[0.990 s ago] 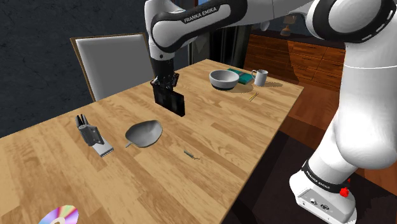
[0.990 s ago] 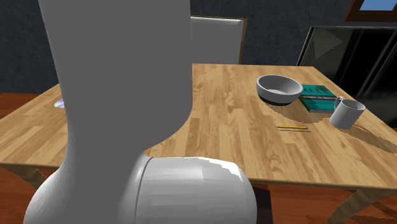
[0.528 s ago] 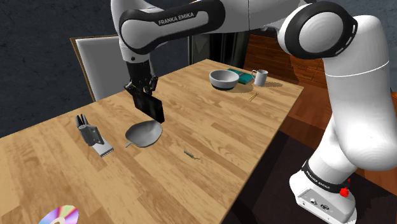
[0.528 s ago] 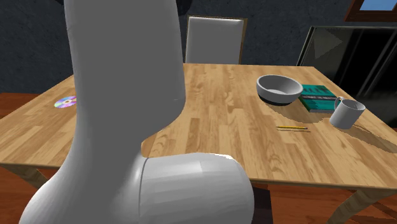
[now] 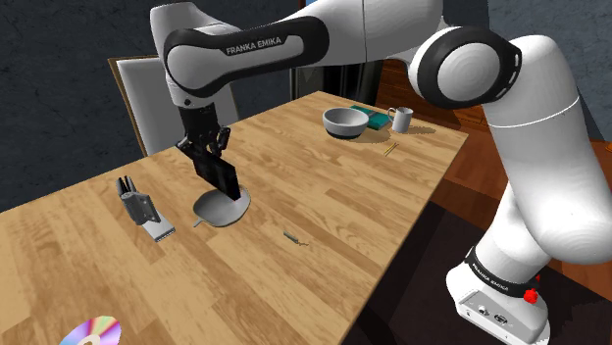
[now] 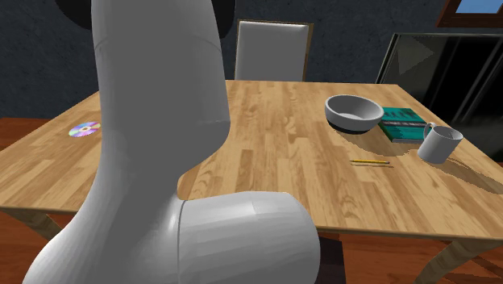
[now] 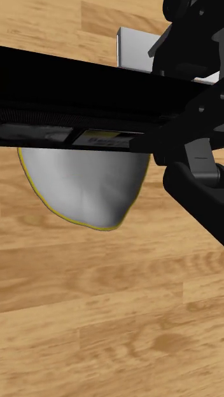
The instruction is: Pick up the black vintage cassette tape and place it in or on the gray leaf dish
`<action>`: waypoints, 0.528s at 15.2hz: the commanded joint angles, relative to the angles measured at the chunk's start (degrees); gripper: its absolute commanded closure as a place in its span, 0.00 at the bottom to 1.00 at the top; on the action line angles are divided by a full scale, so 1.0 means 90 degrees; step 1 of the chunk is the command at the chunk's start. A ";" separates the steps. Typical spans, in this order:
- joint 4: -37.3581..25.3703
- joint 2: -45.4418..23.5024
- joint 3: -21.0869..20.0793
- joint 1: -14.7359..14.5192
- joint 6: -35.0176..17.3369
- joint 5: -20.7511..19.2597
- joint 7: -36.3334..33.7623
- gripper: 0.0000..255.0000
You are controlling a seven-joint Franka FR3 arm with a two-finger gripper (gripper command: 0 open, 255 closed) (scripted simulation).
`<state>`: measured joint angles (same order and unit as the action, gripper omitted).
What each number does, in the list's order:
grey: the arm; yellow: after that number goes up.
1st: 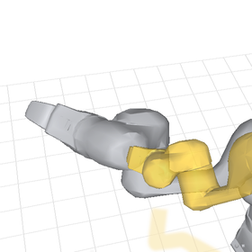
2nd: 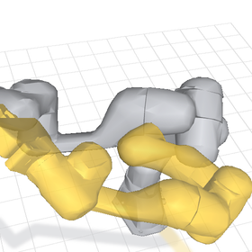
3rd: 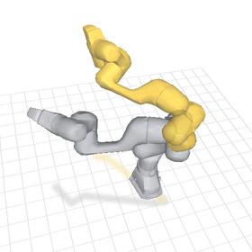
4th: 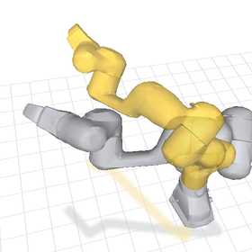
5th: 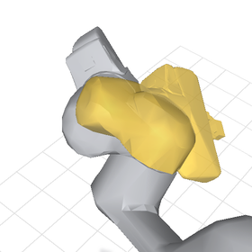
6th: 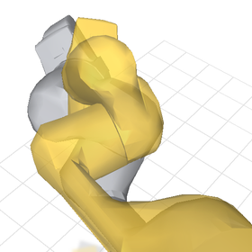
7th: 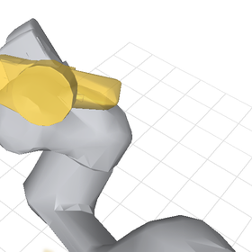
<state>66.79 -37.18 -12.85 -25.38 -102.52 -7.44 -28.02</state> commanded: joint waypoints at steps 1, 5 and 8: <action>0.0138 -0.0010 0.0002 0.0005 -0.0154 -0.0005 -0.0013 1.00; 0.0410 -0.0055 0.0011 0.0021 -0.0467 -0.0020 -0.0027 1.00; 0.0585 -0.0105 0.0020 0.0029 -0.0692 -0.0033 -0.0039 1.00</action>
<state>71.25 -38.21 -12.69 -25.22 -107.96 -7.73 -28.37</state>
